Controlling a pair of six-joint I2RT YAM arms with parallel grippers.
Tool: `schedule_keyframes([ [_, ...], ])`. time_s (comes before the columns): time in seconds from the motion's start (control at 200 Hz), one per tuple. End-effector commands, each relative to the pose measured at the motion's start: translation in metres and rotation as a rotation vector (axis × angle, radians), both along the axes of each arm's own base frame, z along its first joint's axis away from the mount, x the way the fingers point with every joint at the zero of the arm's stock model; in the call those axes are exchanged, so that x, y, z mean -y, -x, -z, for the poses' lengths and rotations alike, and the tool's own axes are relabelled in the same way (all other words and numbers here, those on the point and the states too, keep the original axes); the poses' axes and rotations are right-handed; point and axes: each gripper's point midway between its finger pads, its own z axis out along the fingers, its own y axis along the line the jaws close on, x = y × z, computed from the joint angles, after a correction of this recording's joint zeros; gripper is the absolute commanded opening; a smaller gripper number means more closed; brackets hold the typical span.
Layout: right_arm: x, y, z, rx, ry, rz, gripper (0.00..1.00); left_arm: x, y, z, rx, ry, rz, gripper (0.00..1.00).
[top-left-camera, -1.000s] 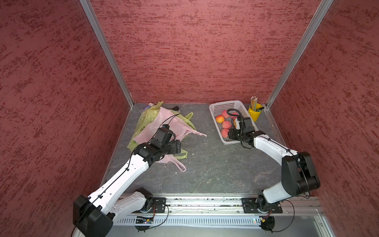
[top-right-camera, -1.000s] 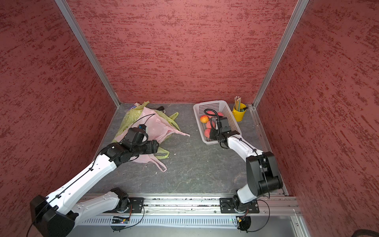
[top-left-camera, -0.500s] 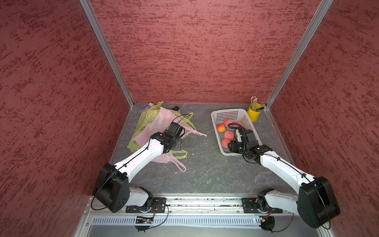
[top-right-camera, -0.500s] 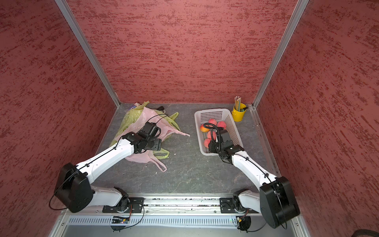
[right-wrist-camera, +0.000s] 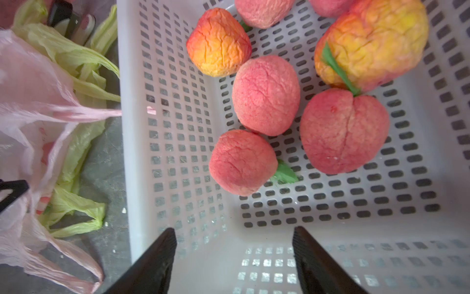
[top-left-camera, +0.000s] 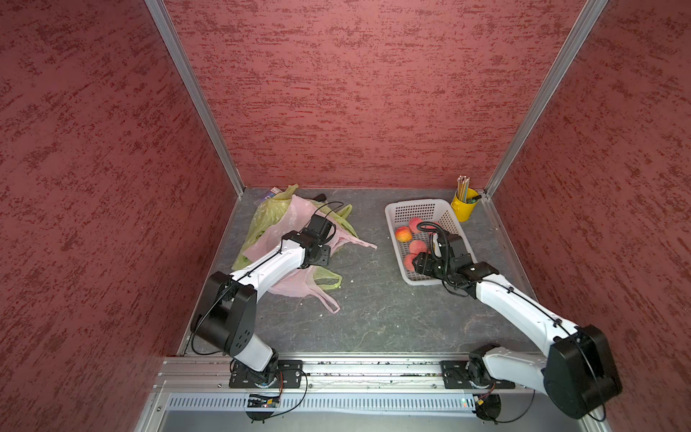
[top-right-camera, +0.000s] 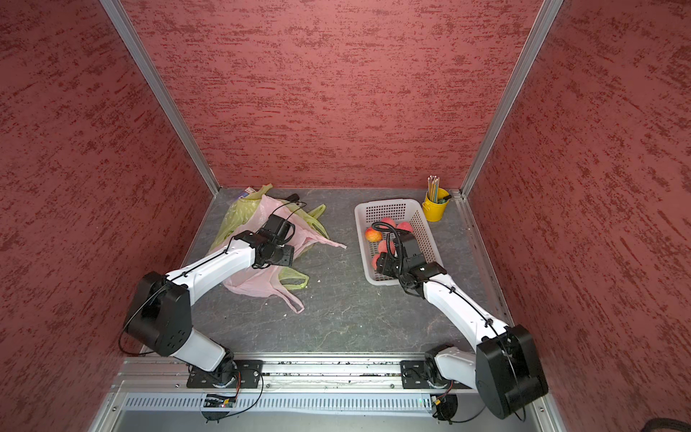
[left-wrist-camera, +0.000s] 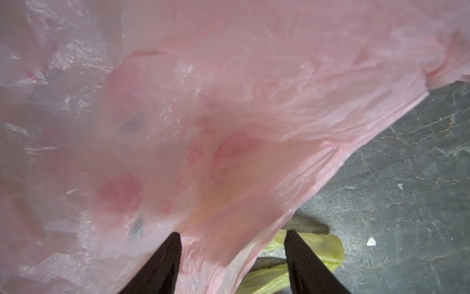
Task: Place the peach into a plastic bag & tie a knot
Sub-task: Pick up the plastic bag at the center of the board.
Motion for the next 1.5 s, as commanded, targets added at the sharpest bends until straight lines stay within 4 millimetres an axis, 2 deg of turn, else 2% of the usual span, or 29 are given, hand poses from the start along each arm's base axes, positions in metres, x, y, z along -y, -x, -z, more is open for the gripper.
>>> schedule_keyframes([
  [0.0, 0.006, -0.007, -0.021, 0.056, -0.007, 0.062, 0.99, 0.001, -0.011, 0.002, 0.009, 0.003, 0.005, 0.64],
  [0.125, 0.008, -0.005, -0.046, 0.171, -0.070, 0.085, 0.99, -0.003, -0.015, 0.012, -0.009, -0.006, -0.004, 0.60],
  [0.21, 0.007, -0.003, -0.055, 0.192, -0.083, 0.074, 0.99, -0.005, -0.016, 0.015, -0.013, -0.004, -0.012, 0.52],
  [0.296, 0.003, -0.001, -0.053, 0.178, -0.084, 0.046, 0.99, -0.007, -0.017, 0.008, -0.009, 0.019, -0.014, 0.34],
  [0.381, -0.003, 0.000, -0.051, 0.168, -0.092, 0.002, 0.99, -0.007, -0.016, -0.007, -0.006, 0.066, -0.008, 0.13],
  [0.466, -0.007, -0.001, -0.054, 0.169, -0.098, -0.017, 0.91, -0.007, -0.011, -0.023, -0.011, 0.105, 0.006, 0.00],
  [0.636, -0.019, -0.006, -0.062, 0.187, -0.128, -0.074, 0.70, -0.010, 0.006, -0.053, -0.035, 0.177, 0.022, 0.00],
  [0.711, -0.023, -0.009, -0.065, 0.193, -0.132, -0.091, 0.66, -0.011, 0.015, -0.070, -0.041, 0.223, 0.022, 0.00],
  [0.867, -0.030, -0.021, -0.077, 0.207, -0.123, -0.120, 0.66, 0.002, 0.031, -0.116, -0.053, 0.391, 0.053, 0.00],
  [1.017, -0.022, -0.041, -0.082, 0.205, -0.023, -0.085, 0.76, 0.034, 0.041, -0.159, -0.073, 0.589, 0.116, 0.00],
  [1.117, -0.019, -0.055, -0.079, 0.192, 0.032, -0.074, 0.78, 0.055, 0.041, -0.176, -0.083, 0.705, 0.144, 0.00],
  [1.277, -0.014, -0.076, -0.064, 0.158, 0.095, -0.049, 0.79, 0.087, 0.035, -0.177, -0.108, 0.820, 0.171, 0.00],
  [1.352, -0.008, -0.083, -0.054, 0.136, 0.120, -0.032, 0.80, 0.100, 0.031, -0.164, -0.128, 0.837, 0.175, 0.00],
  [1.382, -0.006, -0.085, -0.039, 0.101, 0.139, -0.028, 0.81, 0.104, 0.030, -0.159, -0.136, 0.850, 0.176, 0.00],
  [1.498, -0.002, -0.090, -0.016, 0.067, 0.165, -0.020, 0.83, 0.113, 0.024, -0.141, -0.156, 0.915, 0.161, 0.00],
])
